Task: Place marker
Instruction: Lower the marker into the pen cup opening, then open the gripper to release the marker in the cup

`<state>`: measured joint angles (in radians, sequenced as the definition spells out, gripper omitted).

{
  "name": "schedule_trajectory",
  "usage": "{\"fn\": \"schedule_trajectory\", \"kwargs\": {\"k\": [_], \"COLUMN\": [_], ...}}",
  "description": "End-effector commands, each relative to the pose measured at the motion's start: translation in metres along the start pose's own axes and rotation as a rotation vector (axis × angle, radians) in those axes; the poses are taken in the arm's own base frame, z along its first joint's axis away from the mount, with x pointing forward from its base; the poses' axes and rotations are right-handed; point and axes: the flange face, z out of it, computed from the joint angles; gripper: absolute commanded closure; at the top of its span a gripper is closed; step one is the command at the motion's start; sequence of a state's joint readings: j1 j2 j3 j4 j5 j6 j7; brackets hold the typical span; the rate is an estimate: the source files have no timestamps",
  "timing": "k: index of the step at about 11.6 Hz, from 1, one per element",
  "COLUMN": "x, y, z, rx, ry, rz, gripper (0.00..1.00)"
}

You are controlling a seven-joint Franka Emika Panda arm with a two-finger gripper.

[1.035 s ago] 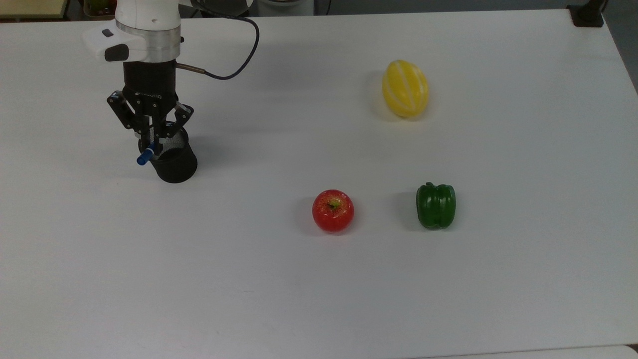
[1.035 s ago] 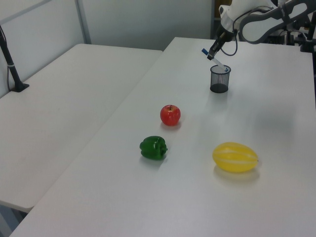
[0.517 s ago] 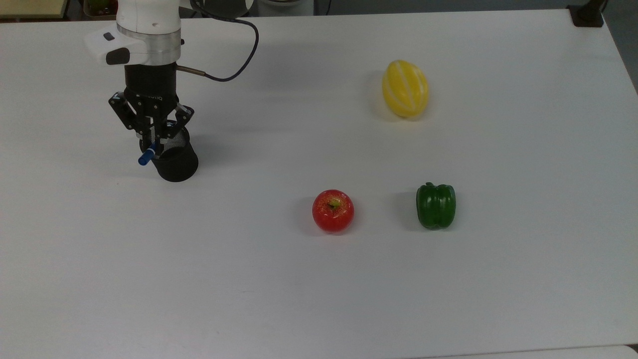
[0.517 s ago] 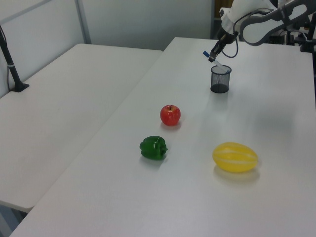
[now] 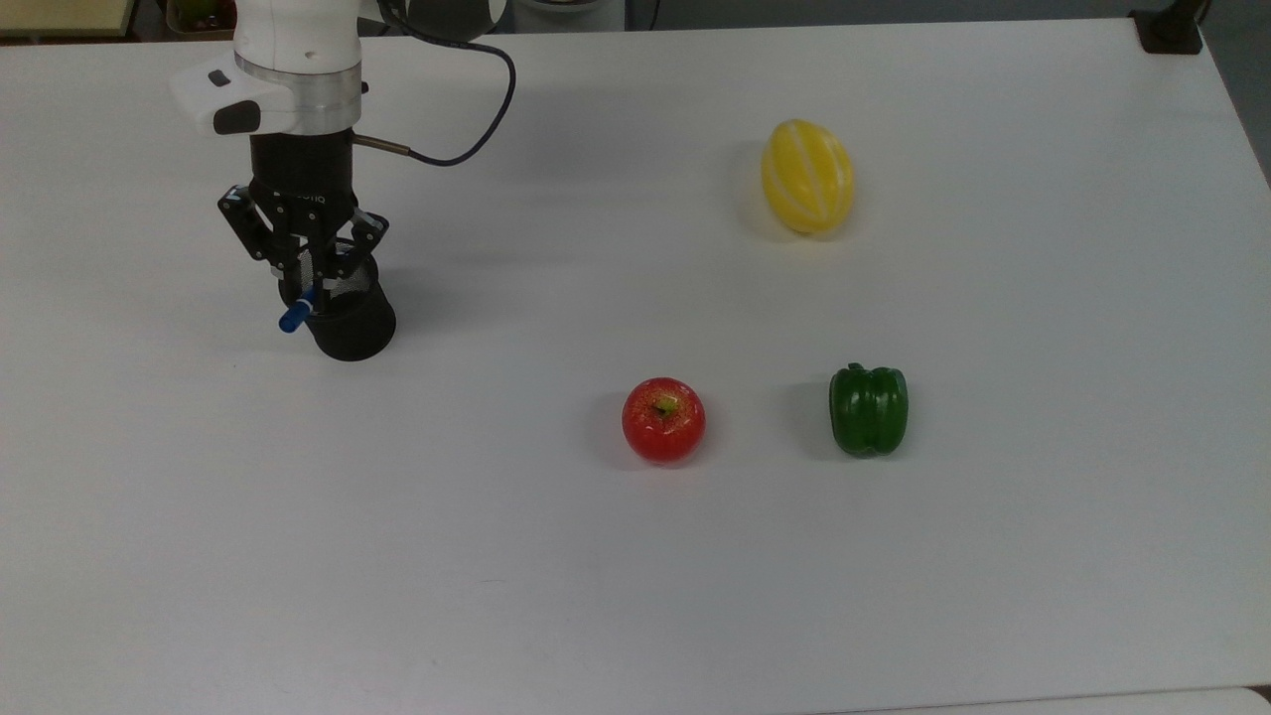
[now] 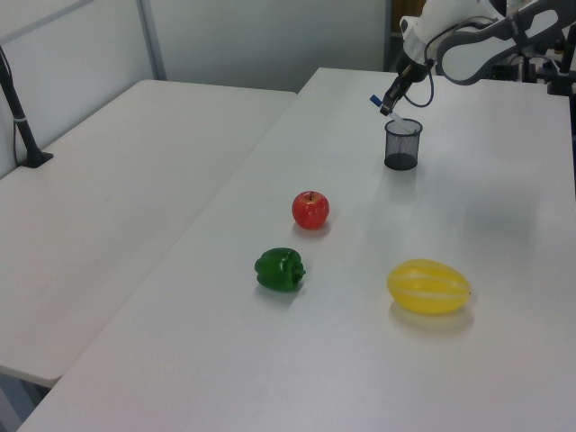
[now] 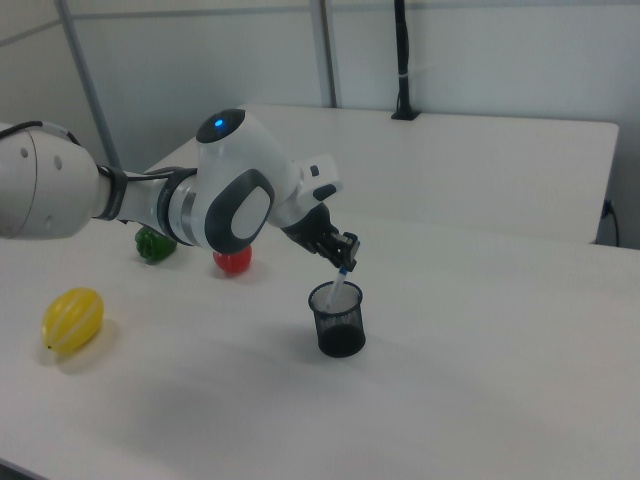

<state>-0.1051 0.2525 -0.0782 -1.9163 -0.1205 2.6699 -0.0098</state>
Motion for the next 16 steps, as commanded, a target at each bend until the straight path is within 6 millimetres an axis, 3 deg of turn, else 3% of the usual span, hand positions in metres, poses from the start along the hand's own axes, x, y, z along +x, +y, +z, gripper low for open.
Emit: {"fn": "schedule_trajectory", "kwargs": {"k": [1, 4, 10, 16], "x": [-0.004, -0.003, 0.013, 0.036], "y": [0.001, 0.001, -0.015, -0.094], "z": [-0.001, -0.002, -0.020, -0.055], "rx": [0.001, 0.001, 0.015, 0.069], "ry": [0.014, 0.017, 0.049, 0.027], "rz": [0.021, 0.026, 0.022, -0.067], "gripper": [0.45, 0.00, 0.00, 0.00]}}
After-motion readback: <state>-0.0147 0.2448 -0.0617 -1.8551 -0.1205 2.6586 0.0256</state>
